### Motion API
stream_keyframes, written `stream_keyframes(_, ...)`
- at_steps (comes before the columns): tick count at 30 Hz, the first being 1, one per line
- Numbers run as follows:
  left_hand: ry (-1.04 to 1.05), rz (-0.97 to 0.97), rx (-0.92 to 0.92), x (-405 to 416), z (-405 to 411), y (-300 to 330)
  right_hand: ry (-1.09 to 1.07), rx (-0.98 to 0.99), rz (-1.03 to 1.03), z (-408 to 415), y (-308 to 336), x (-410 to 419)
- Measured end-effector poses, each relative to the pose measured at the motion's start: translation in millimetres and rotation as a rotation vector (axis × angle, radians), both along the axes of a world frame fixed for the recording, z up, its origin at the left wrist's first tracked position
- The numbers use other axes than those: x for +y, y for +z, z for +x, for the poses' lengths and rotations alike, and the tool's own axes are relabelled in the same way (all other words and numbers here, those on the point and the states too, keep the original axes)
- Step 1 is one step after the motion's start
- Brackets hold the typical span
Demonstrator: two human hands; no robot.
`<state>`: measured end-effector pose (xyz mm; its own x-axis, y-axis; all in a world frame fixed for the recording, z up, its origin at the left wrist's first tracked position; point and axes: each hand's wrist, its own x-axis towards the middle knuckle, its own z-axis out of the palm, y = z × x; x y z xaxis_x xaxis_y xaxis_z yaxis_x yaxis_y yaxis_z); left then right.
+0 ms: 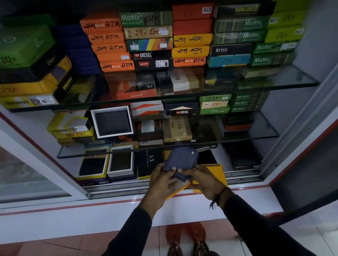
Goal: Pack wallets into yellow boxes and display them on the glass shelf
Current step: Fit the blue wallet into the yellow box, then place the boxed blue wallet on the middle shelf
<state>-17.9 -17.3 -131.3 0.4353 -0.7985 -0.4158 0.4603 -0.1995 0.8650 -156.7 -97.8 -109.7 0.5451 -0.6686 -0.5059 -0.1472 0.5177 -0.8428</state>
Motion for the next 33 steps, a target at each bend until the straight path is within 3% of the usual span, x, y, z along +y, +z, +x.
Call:
stream_keyframes(6, -0.079, -0.03, -0.404, 17.4, 34.4, -4.0, -0.077, 0.052, -0.33, -13.9, 4.4, -20.9)
stream_keyframes(10, -0.234, -0.072, -0.636, 30.1, 37.6, -10.7, 0.142, 0.181, -0.579, -15.8, -6.4, -18.8)
stream_keyframes(12, -0.207, -0.145, -0.952, 35.1, 34.0, -15.3, 0.251, 0.417, -0.924, -15.8, -16.1, -15.2)
stream_keyframes(15, -0.165, -0.324, -1.621, 46.7, 24.7, -26.0, 0.307, 0.673, -1.484, -20.6, -29.4, -8.5)
stream_keyframes(18, -0.161, -0.444, -1.888, 55.8, 20.9, -36.3, 0.294, 0.651, -1.642, -26.7, -33.1, -5.9)
stream_keyframes(20, -0.176, -0.417, -1.843, 56.3, 22.9, -37.1, 0.292, 0.603, -1.54, -25.6, -33.4, -6.3)
stream_keyframes(21, -0.171, -0.367, -1.696, 55.5, 23.3, -34.0, 0.272, 0.56, -1.42, -22.8, -31.9, -6.9)
stream_keyframes(24, -0.086, -0.152, -0.975, 50.0, 23.7, -23.6, 0.169, 0.411, -0.904, -3.4, -27.1, -13.1)
stream_keyframes(26, 0.043, -0.058, -0.682, 39.0, 26.7, -26.3, 0.109, 0.368, -0.614, 14.1, -25.4, -23.4)
stream_keyframes(28, 0.126, 0.056, -0.638, 29.8, 29.0, -29.4, 0.149, 0.459, -0.589, 26.6, -26.6, -28.2)
stream_keyframes(33, 0.088, 0.287, -0.897, 21.9, 35.0, -44.3, 0.346, 0.752, -0.846, 36.4, -38.8, -22.0)
